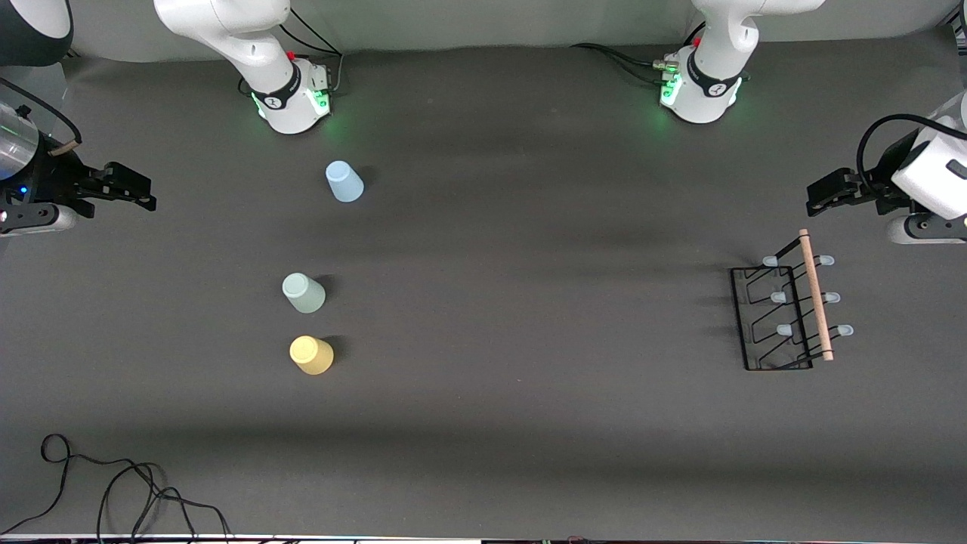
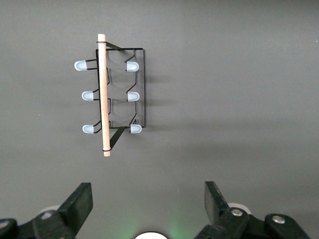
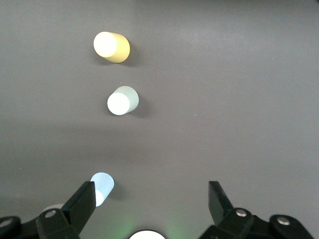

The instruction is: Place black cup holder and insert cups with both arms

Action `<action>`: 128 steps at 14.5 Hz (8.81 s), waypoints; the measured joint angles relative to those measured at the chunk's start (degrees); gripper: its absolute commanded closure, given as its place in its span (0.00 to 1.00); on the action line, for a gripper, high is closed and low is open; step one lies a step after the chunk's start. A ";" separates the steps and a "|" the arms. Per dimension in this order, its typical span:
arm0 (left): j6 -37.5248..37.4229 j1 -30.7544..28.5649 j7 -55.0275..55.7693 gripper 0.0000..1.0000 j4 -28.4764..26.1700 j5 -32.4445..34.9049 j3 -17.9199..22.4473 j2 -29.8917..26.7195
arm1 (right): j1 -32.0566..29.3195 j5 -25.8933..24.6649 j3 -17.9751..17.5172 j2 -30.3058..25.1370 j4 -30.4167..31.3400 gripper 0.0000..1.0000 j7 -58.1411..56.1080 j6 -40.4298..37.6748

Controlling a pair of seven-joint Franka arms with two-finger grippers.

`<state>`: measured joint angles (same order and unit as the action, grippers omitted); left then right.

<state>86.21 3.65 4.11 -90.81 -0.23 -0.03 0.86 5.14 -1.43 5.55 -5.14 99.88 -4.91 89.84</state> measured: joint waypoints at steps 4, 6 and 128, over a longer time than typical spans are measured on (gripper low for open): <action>0.08 -0.01 0.01 0.00 0.01 0.01 -0.08 0.00 | -0.01 0.00 0.15 0.00 0.02 0.00 0.23 -0.07; 0.08 -0.01 0.01 0.00 0.01 0.02 -0.22 0.00 | 0.00 0.00 0.17 0.00 0.02 0.00 0.25 -0.07; 0.06 -7.78 -5.50 0.00 -0.95 0.54 -7.11 -0.69 | 45.30 7.08 3.35 13.67 17.90 1.00 63.74 28.72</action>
<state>86.28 -4.13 -1.39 -91.76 0.31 -7.14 0.17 50.43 5.65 8.90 8.53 117.78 58.83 118.56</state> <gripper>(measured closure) 0.000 0.317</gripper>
